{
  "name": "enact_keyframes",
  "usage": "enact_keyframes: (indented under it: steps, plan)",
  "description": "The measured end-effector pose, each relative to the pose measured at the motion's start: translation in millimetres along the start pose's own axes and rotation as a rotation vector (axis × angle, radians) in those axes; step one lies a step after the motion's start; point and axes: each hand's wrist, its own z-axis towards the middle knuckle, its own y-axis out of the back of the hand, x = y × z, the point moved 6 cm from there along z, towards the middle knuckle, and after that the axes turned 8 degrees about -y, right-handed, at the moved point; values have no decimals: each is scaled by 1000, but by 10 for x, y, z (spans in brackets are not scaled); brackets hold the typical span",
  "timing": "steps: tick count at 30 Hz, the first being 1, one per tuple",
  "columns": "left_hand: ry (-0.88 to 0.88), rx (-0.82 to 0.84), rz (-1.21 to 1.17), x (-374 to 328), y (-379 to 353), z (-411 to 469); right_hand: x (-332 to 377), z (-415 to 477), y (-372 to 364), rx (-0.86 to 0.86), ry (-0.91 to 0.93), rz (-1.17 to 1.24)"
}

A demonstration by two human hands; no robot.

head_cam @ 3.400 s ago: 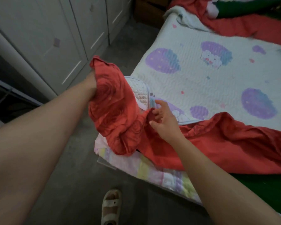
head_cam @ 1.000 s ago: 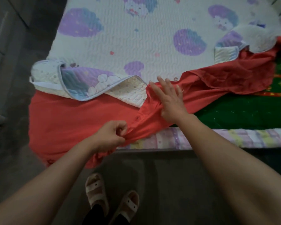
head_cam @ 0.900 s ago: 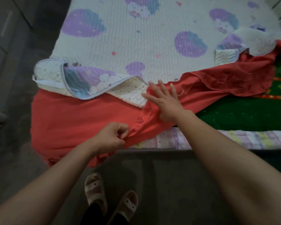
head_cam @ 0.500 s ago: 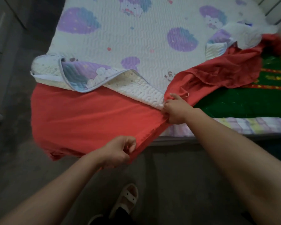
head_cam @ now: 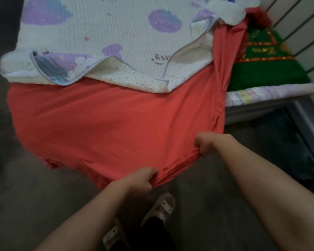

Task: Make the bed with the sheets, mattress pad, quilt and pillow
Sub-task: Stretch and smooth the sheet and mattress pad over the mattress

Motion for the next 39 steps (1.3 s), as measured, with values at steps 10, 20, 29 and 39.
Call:
enact_keyframes:
  steps: [10,20,29,39]
  plan:
    - [206,154,211,251,-842,458,-360,482,-1097,128,-3,104]
    - [268,177,210,-19,-913,1085,-1015,690,-1484,115,101,227]
    - [103,-260,205,-1245,24,2311,-2185,779,-593,-242,95,356]
    - [-102,-483,188,-2176,1097,3201,-3128,1013,391,-430,24,475]
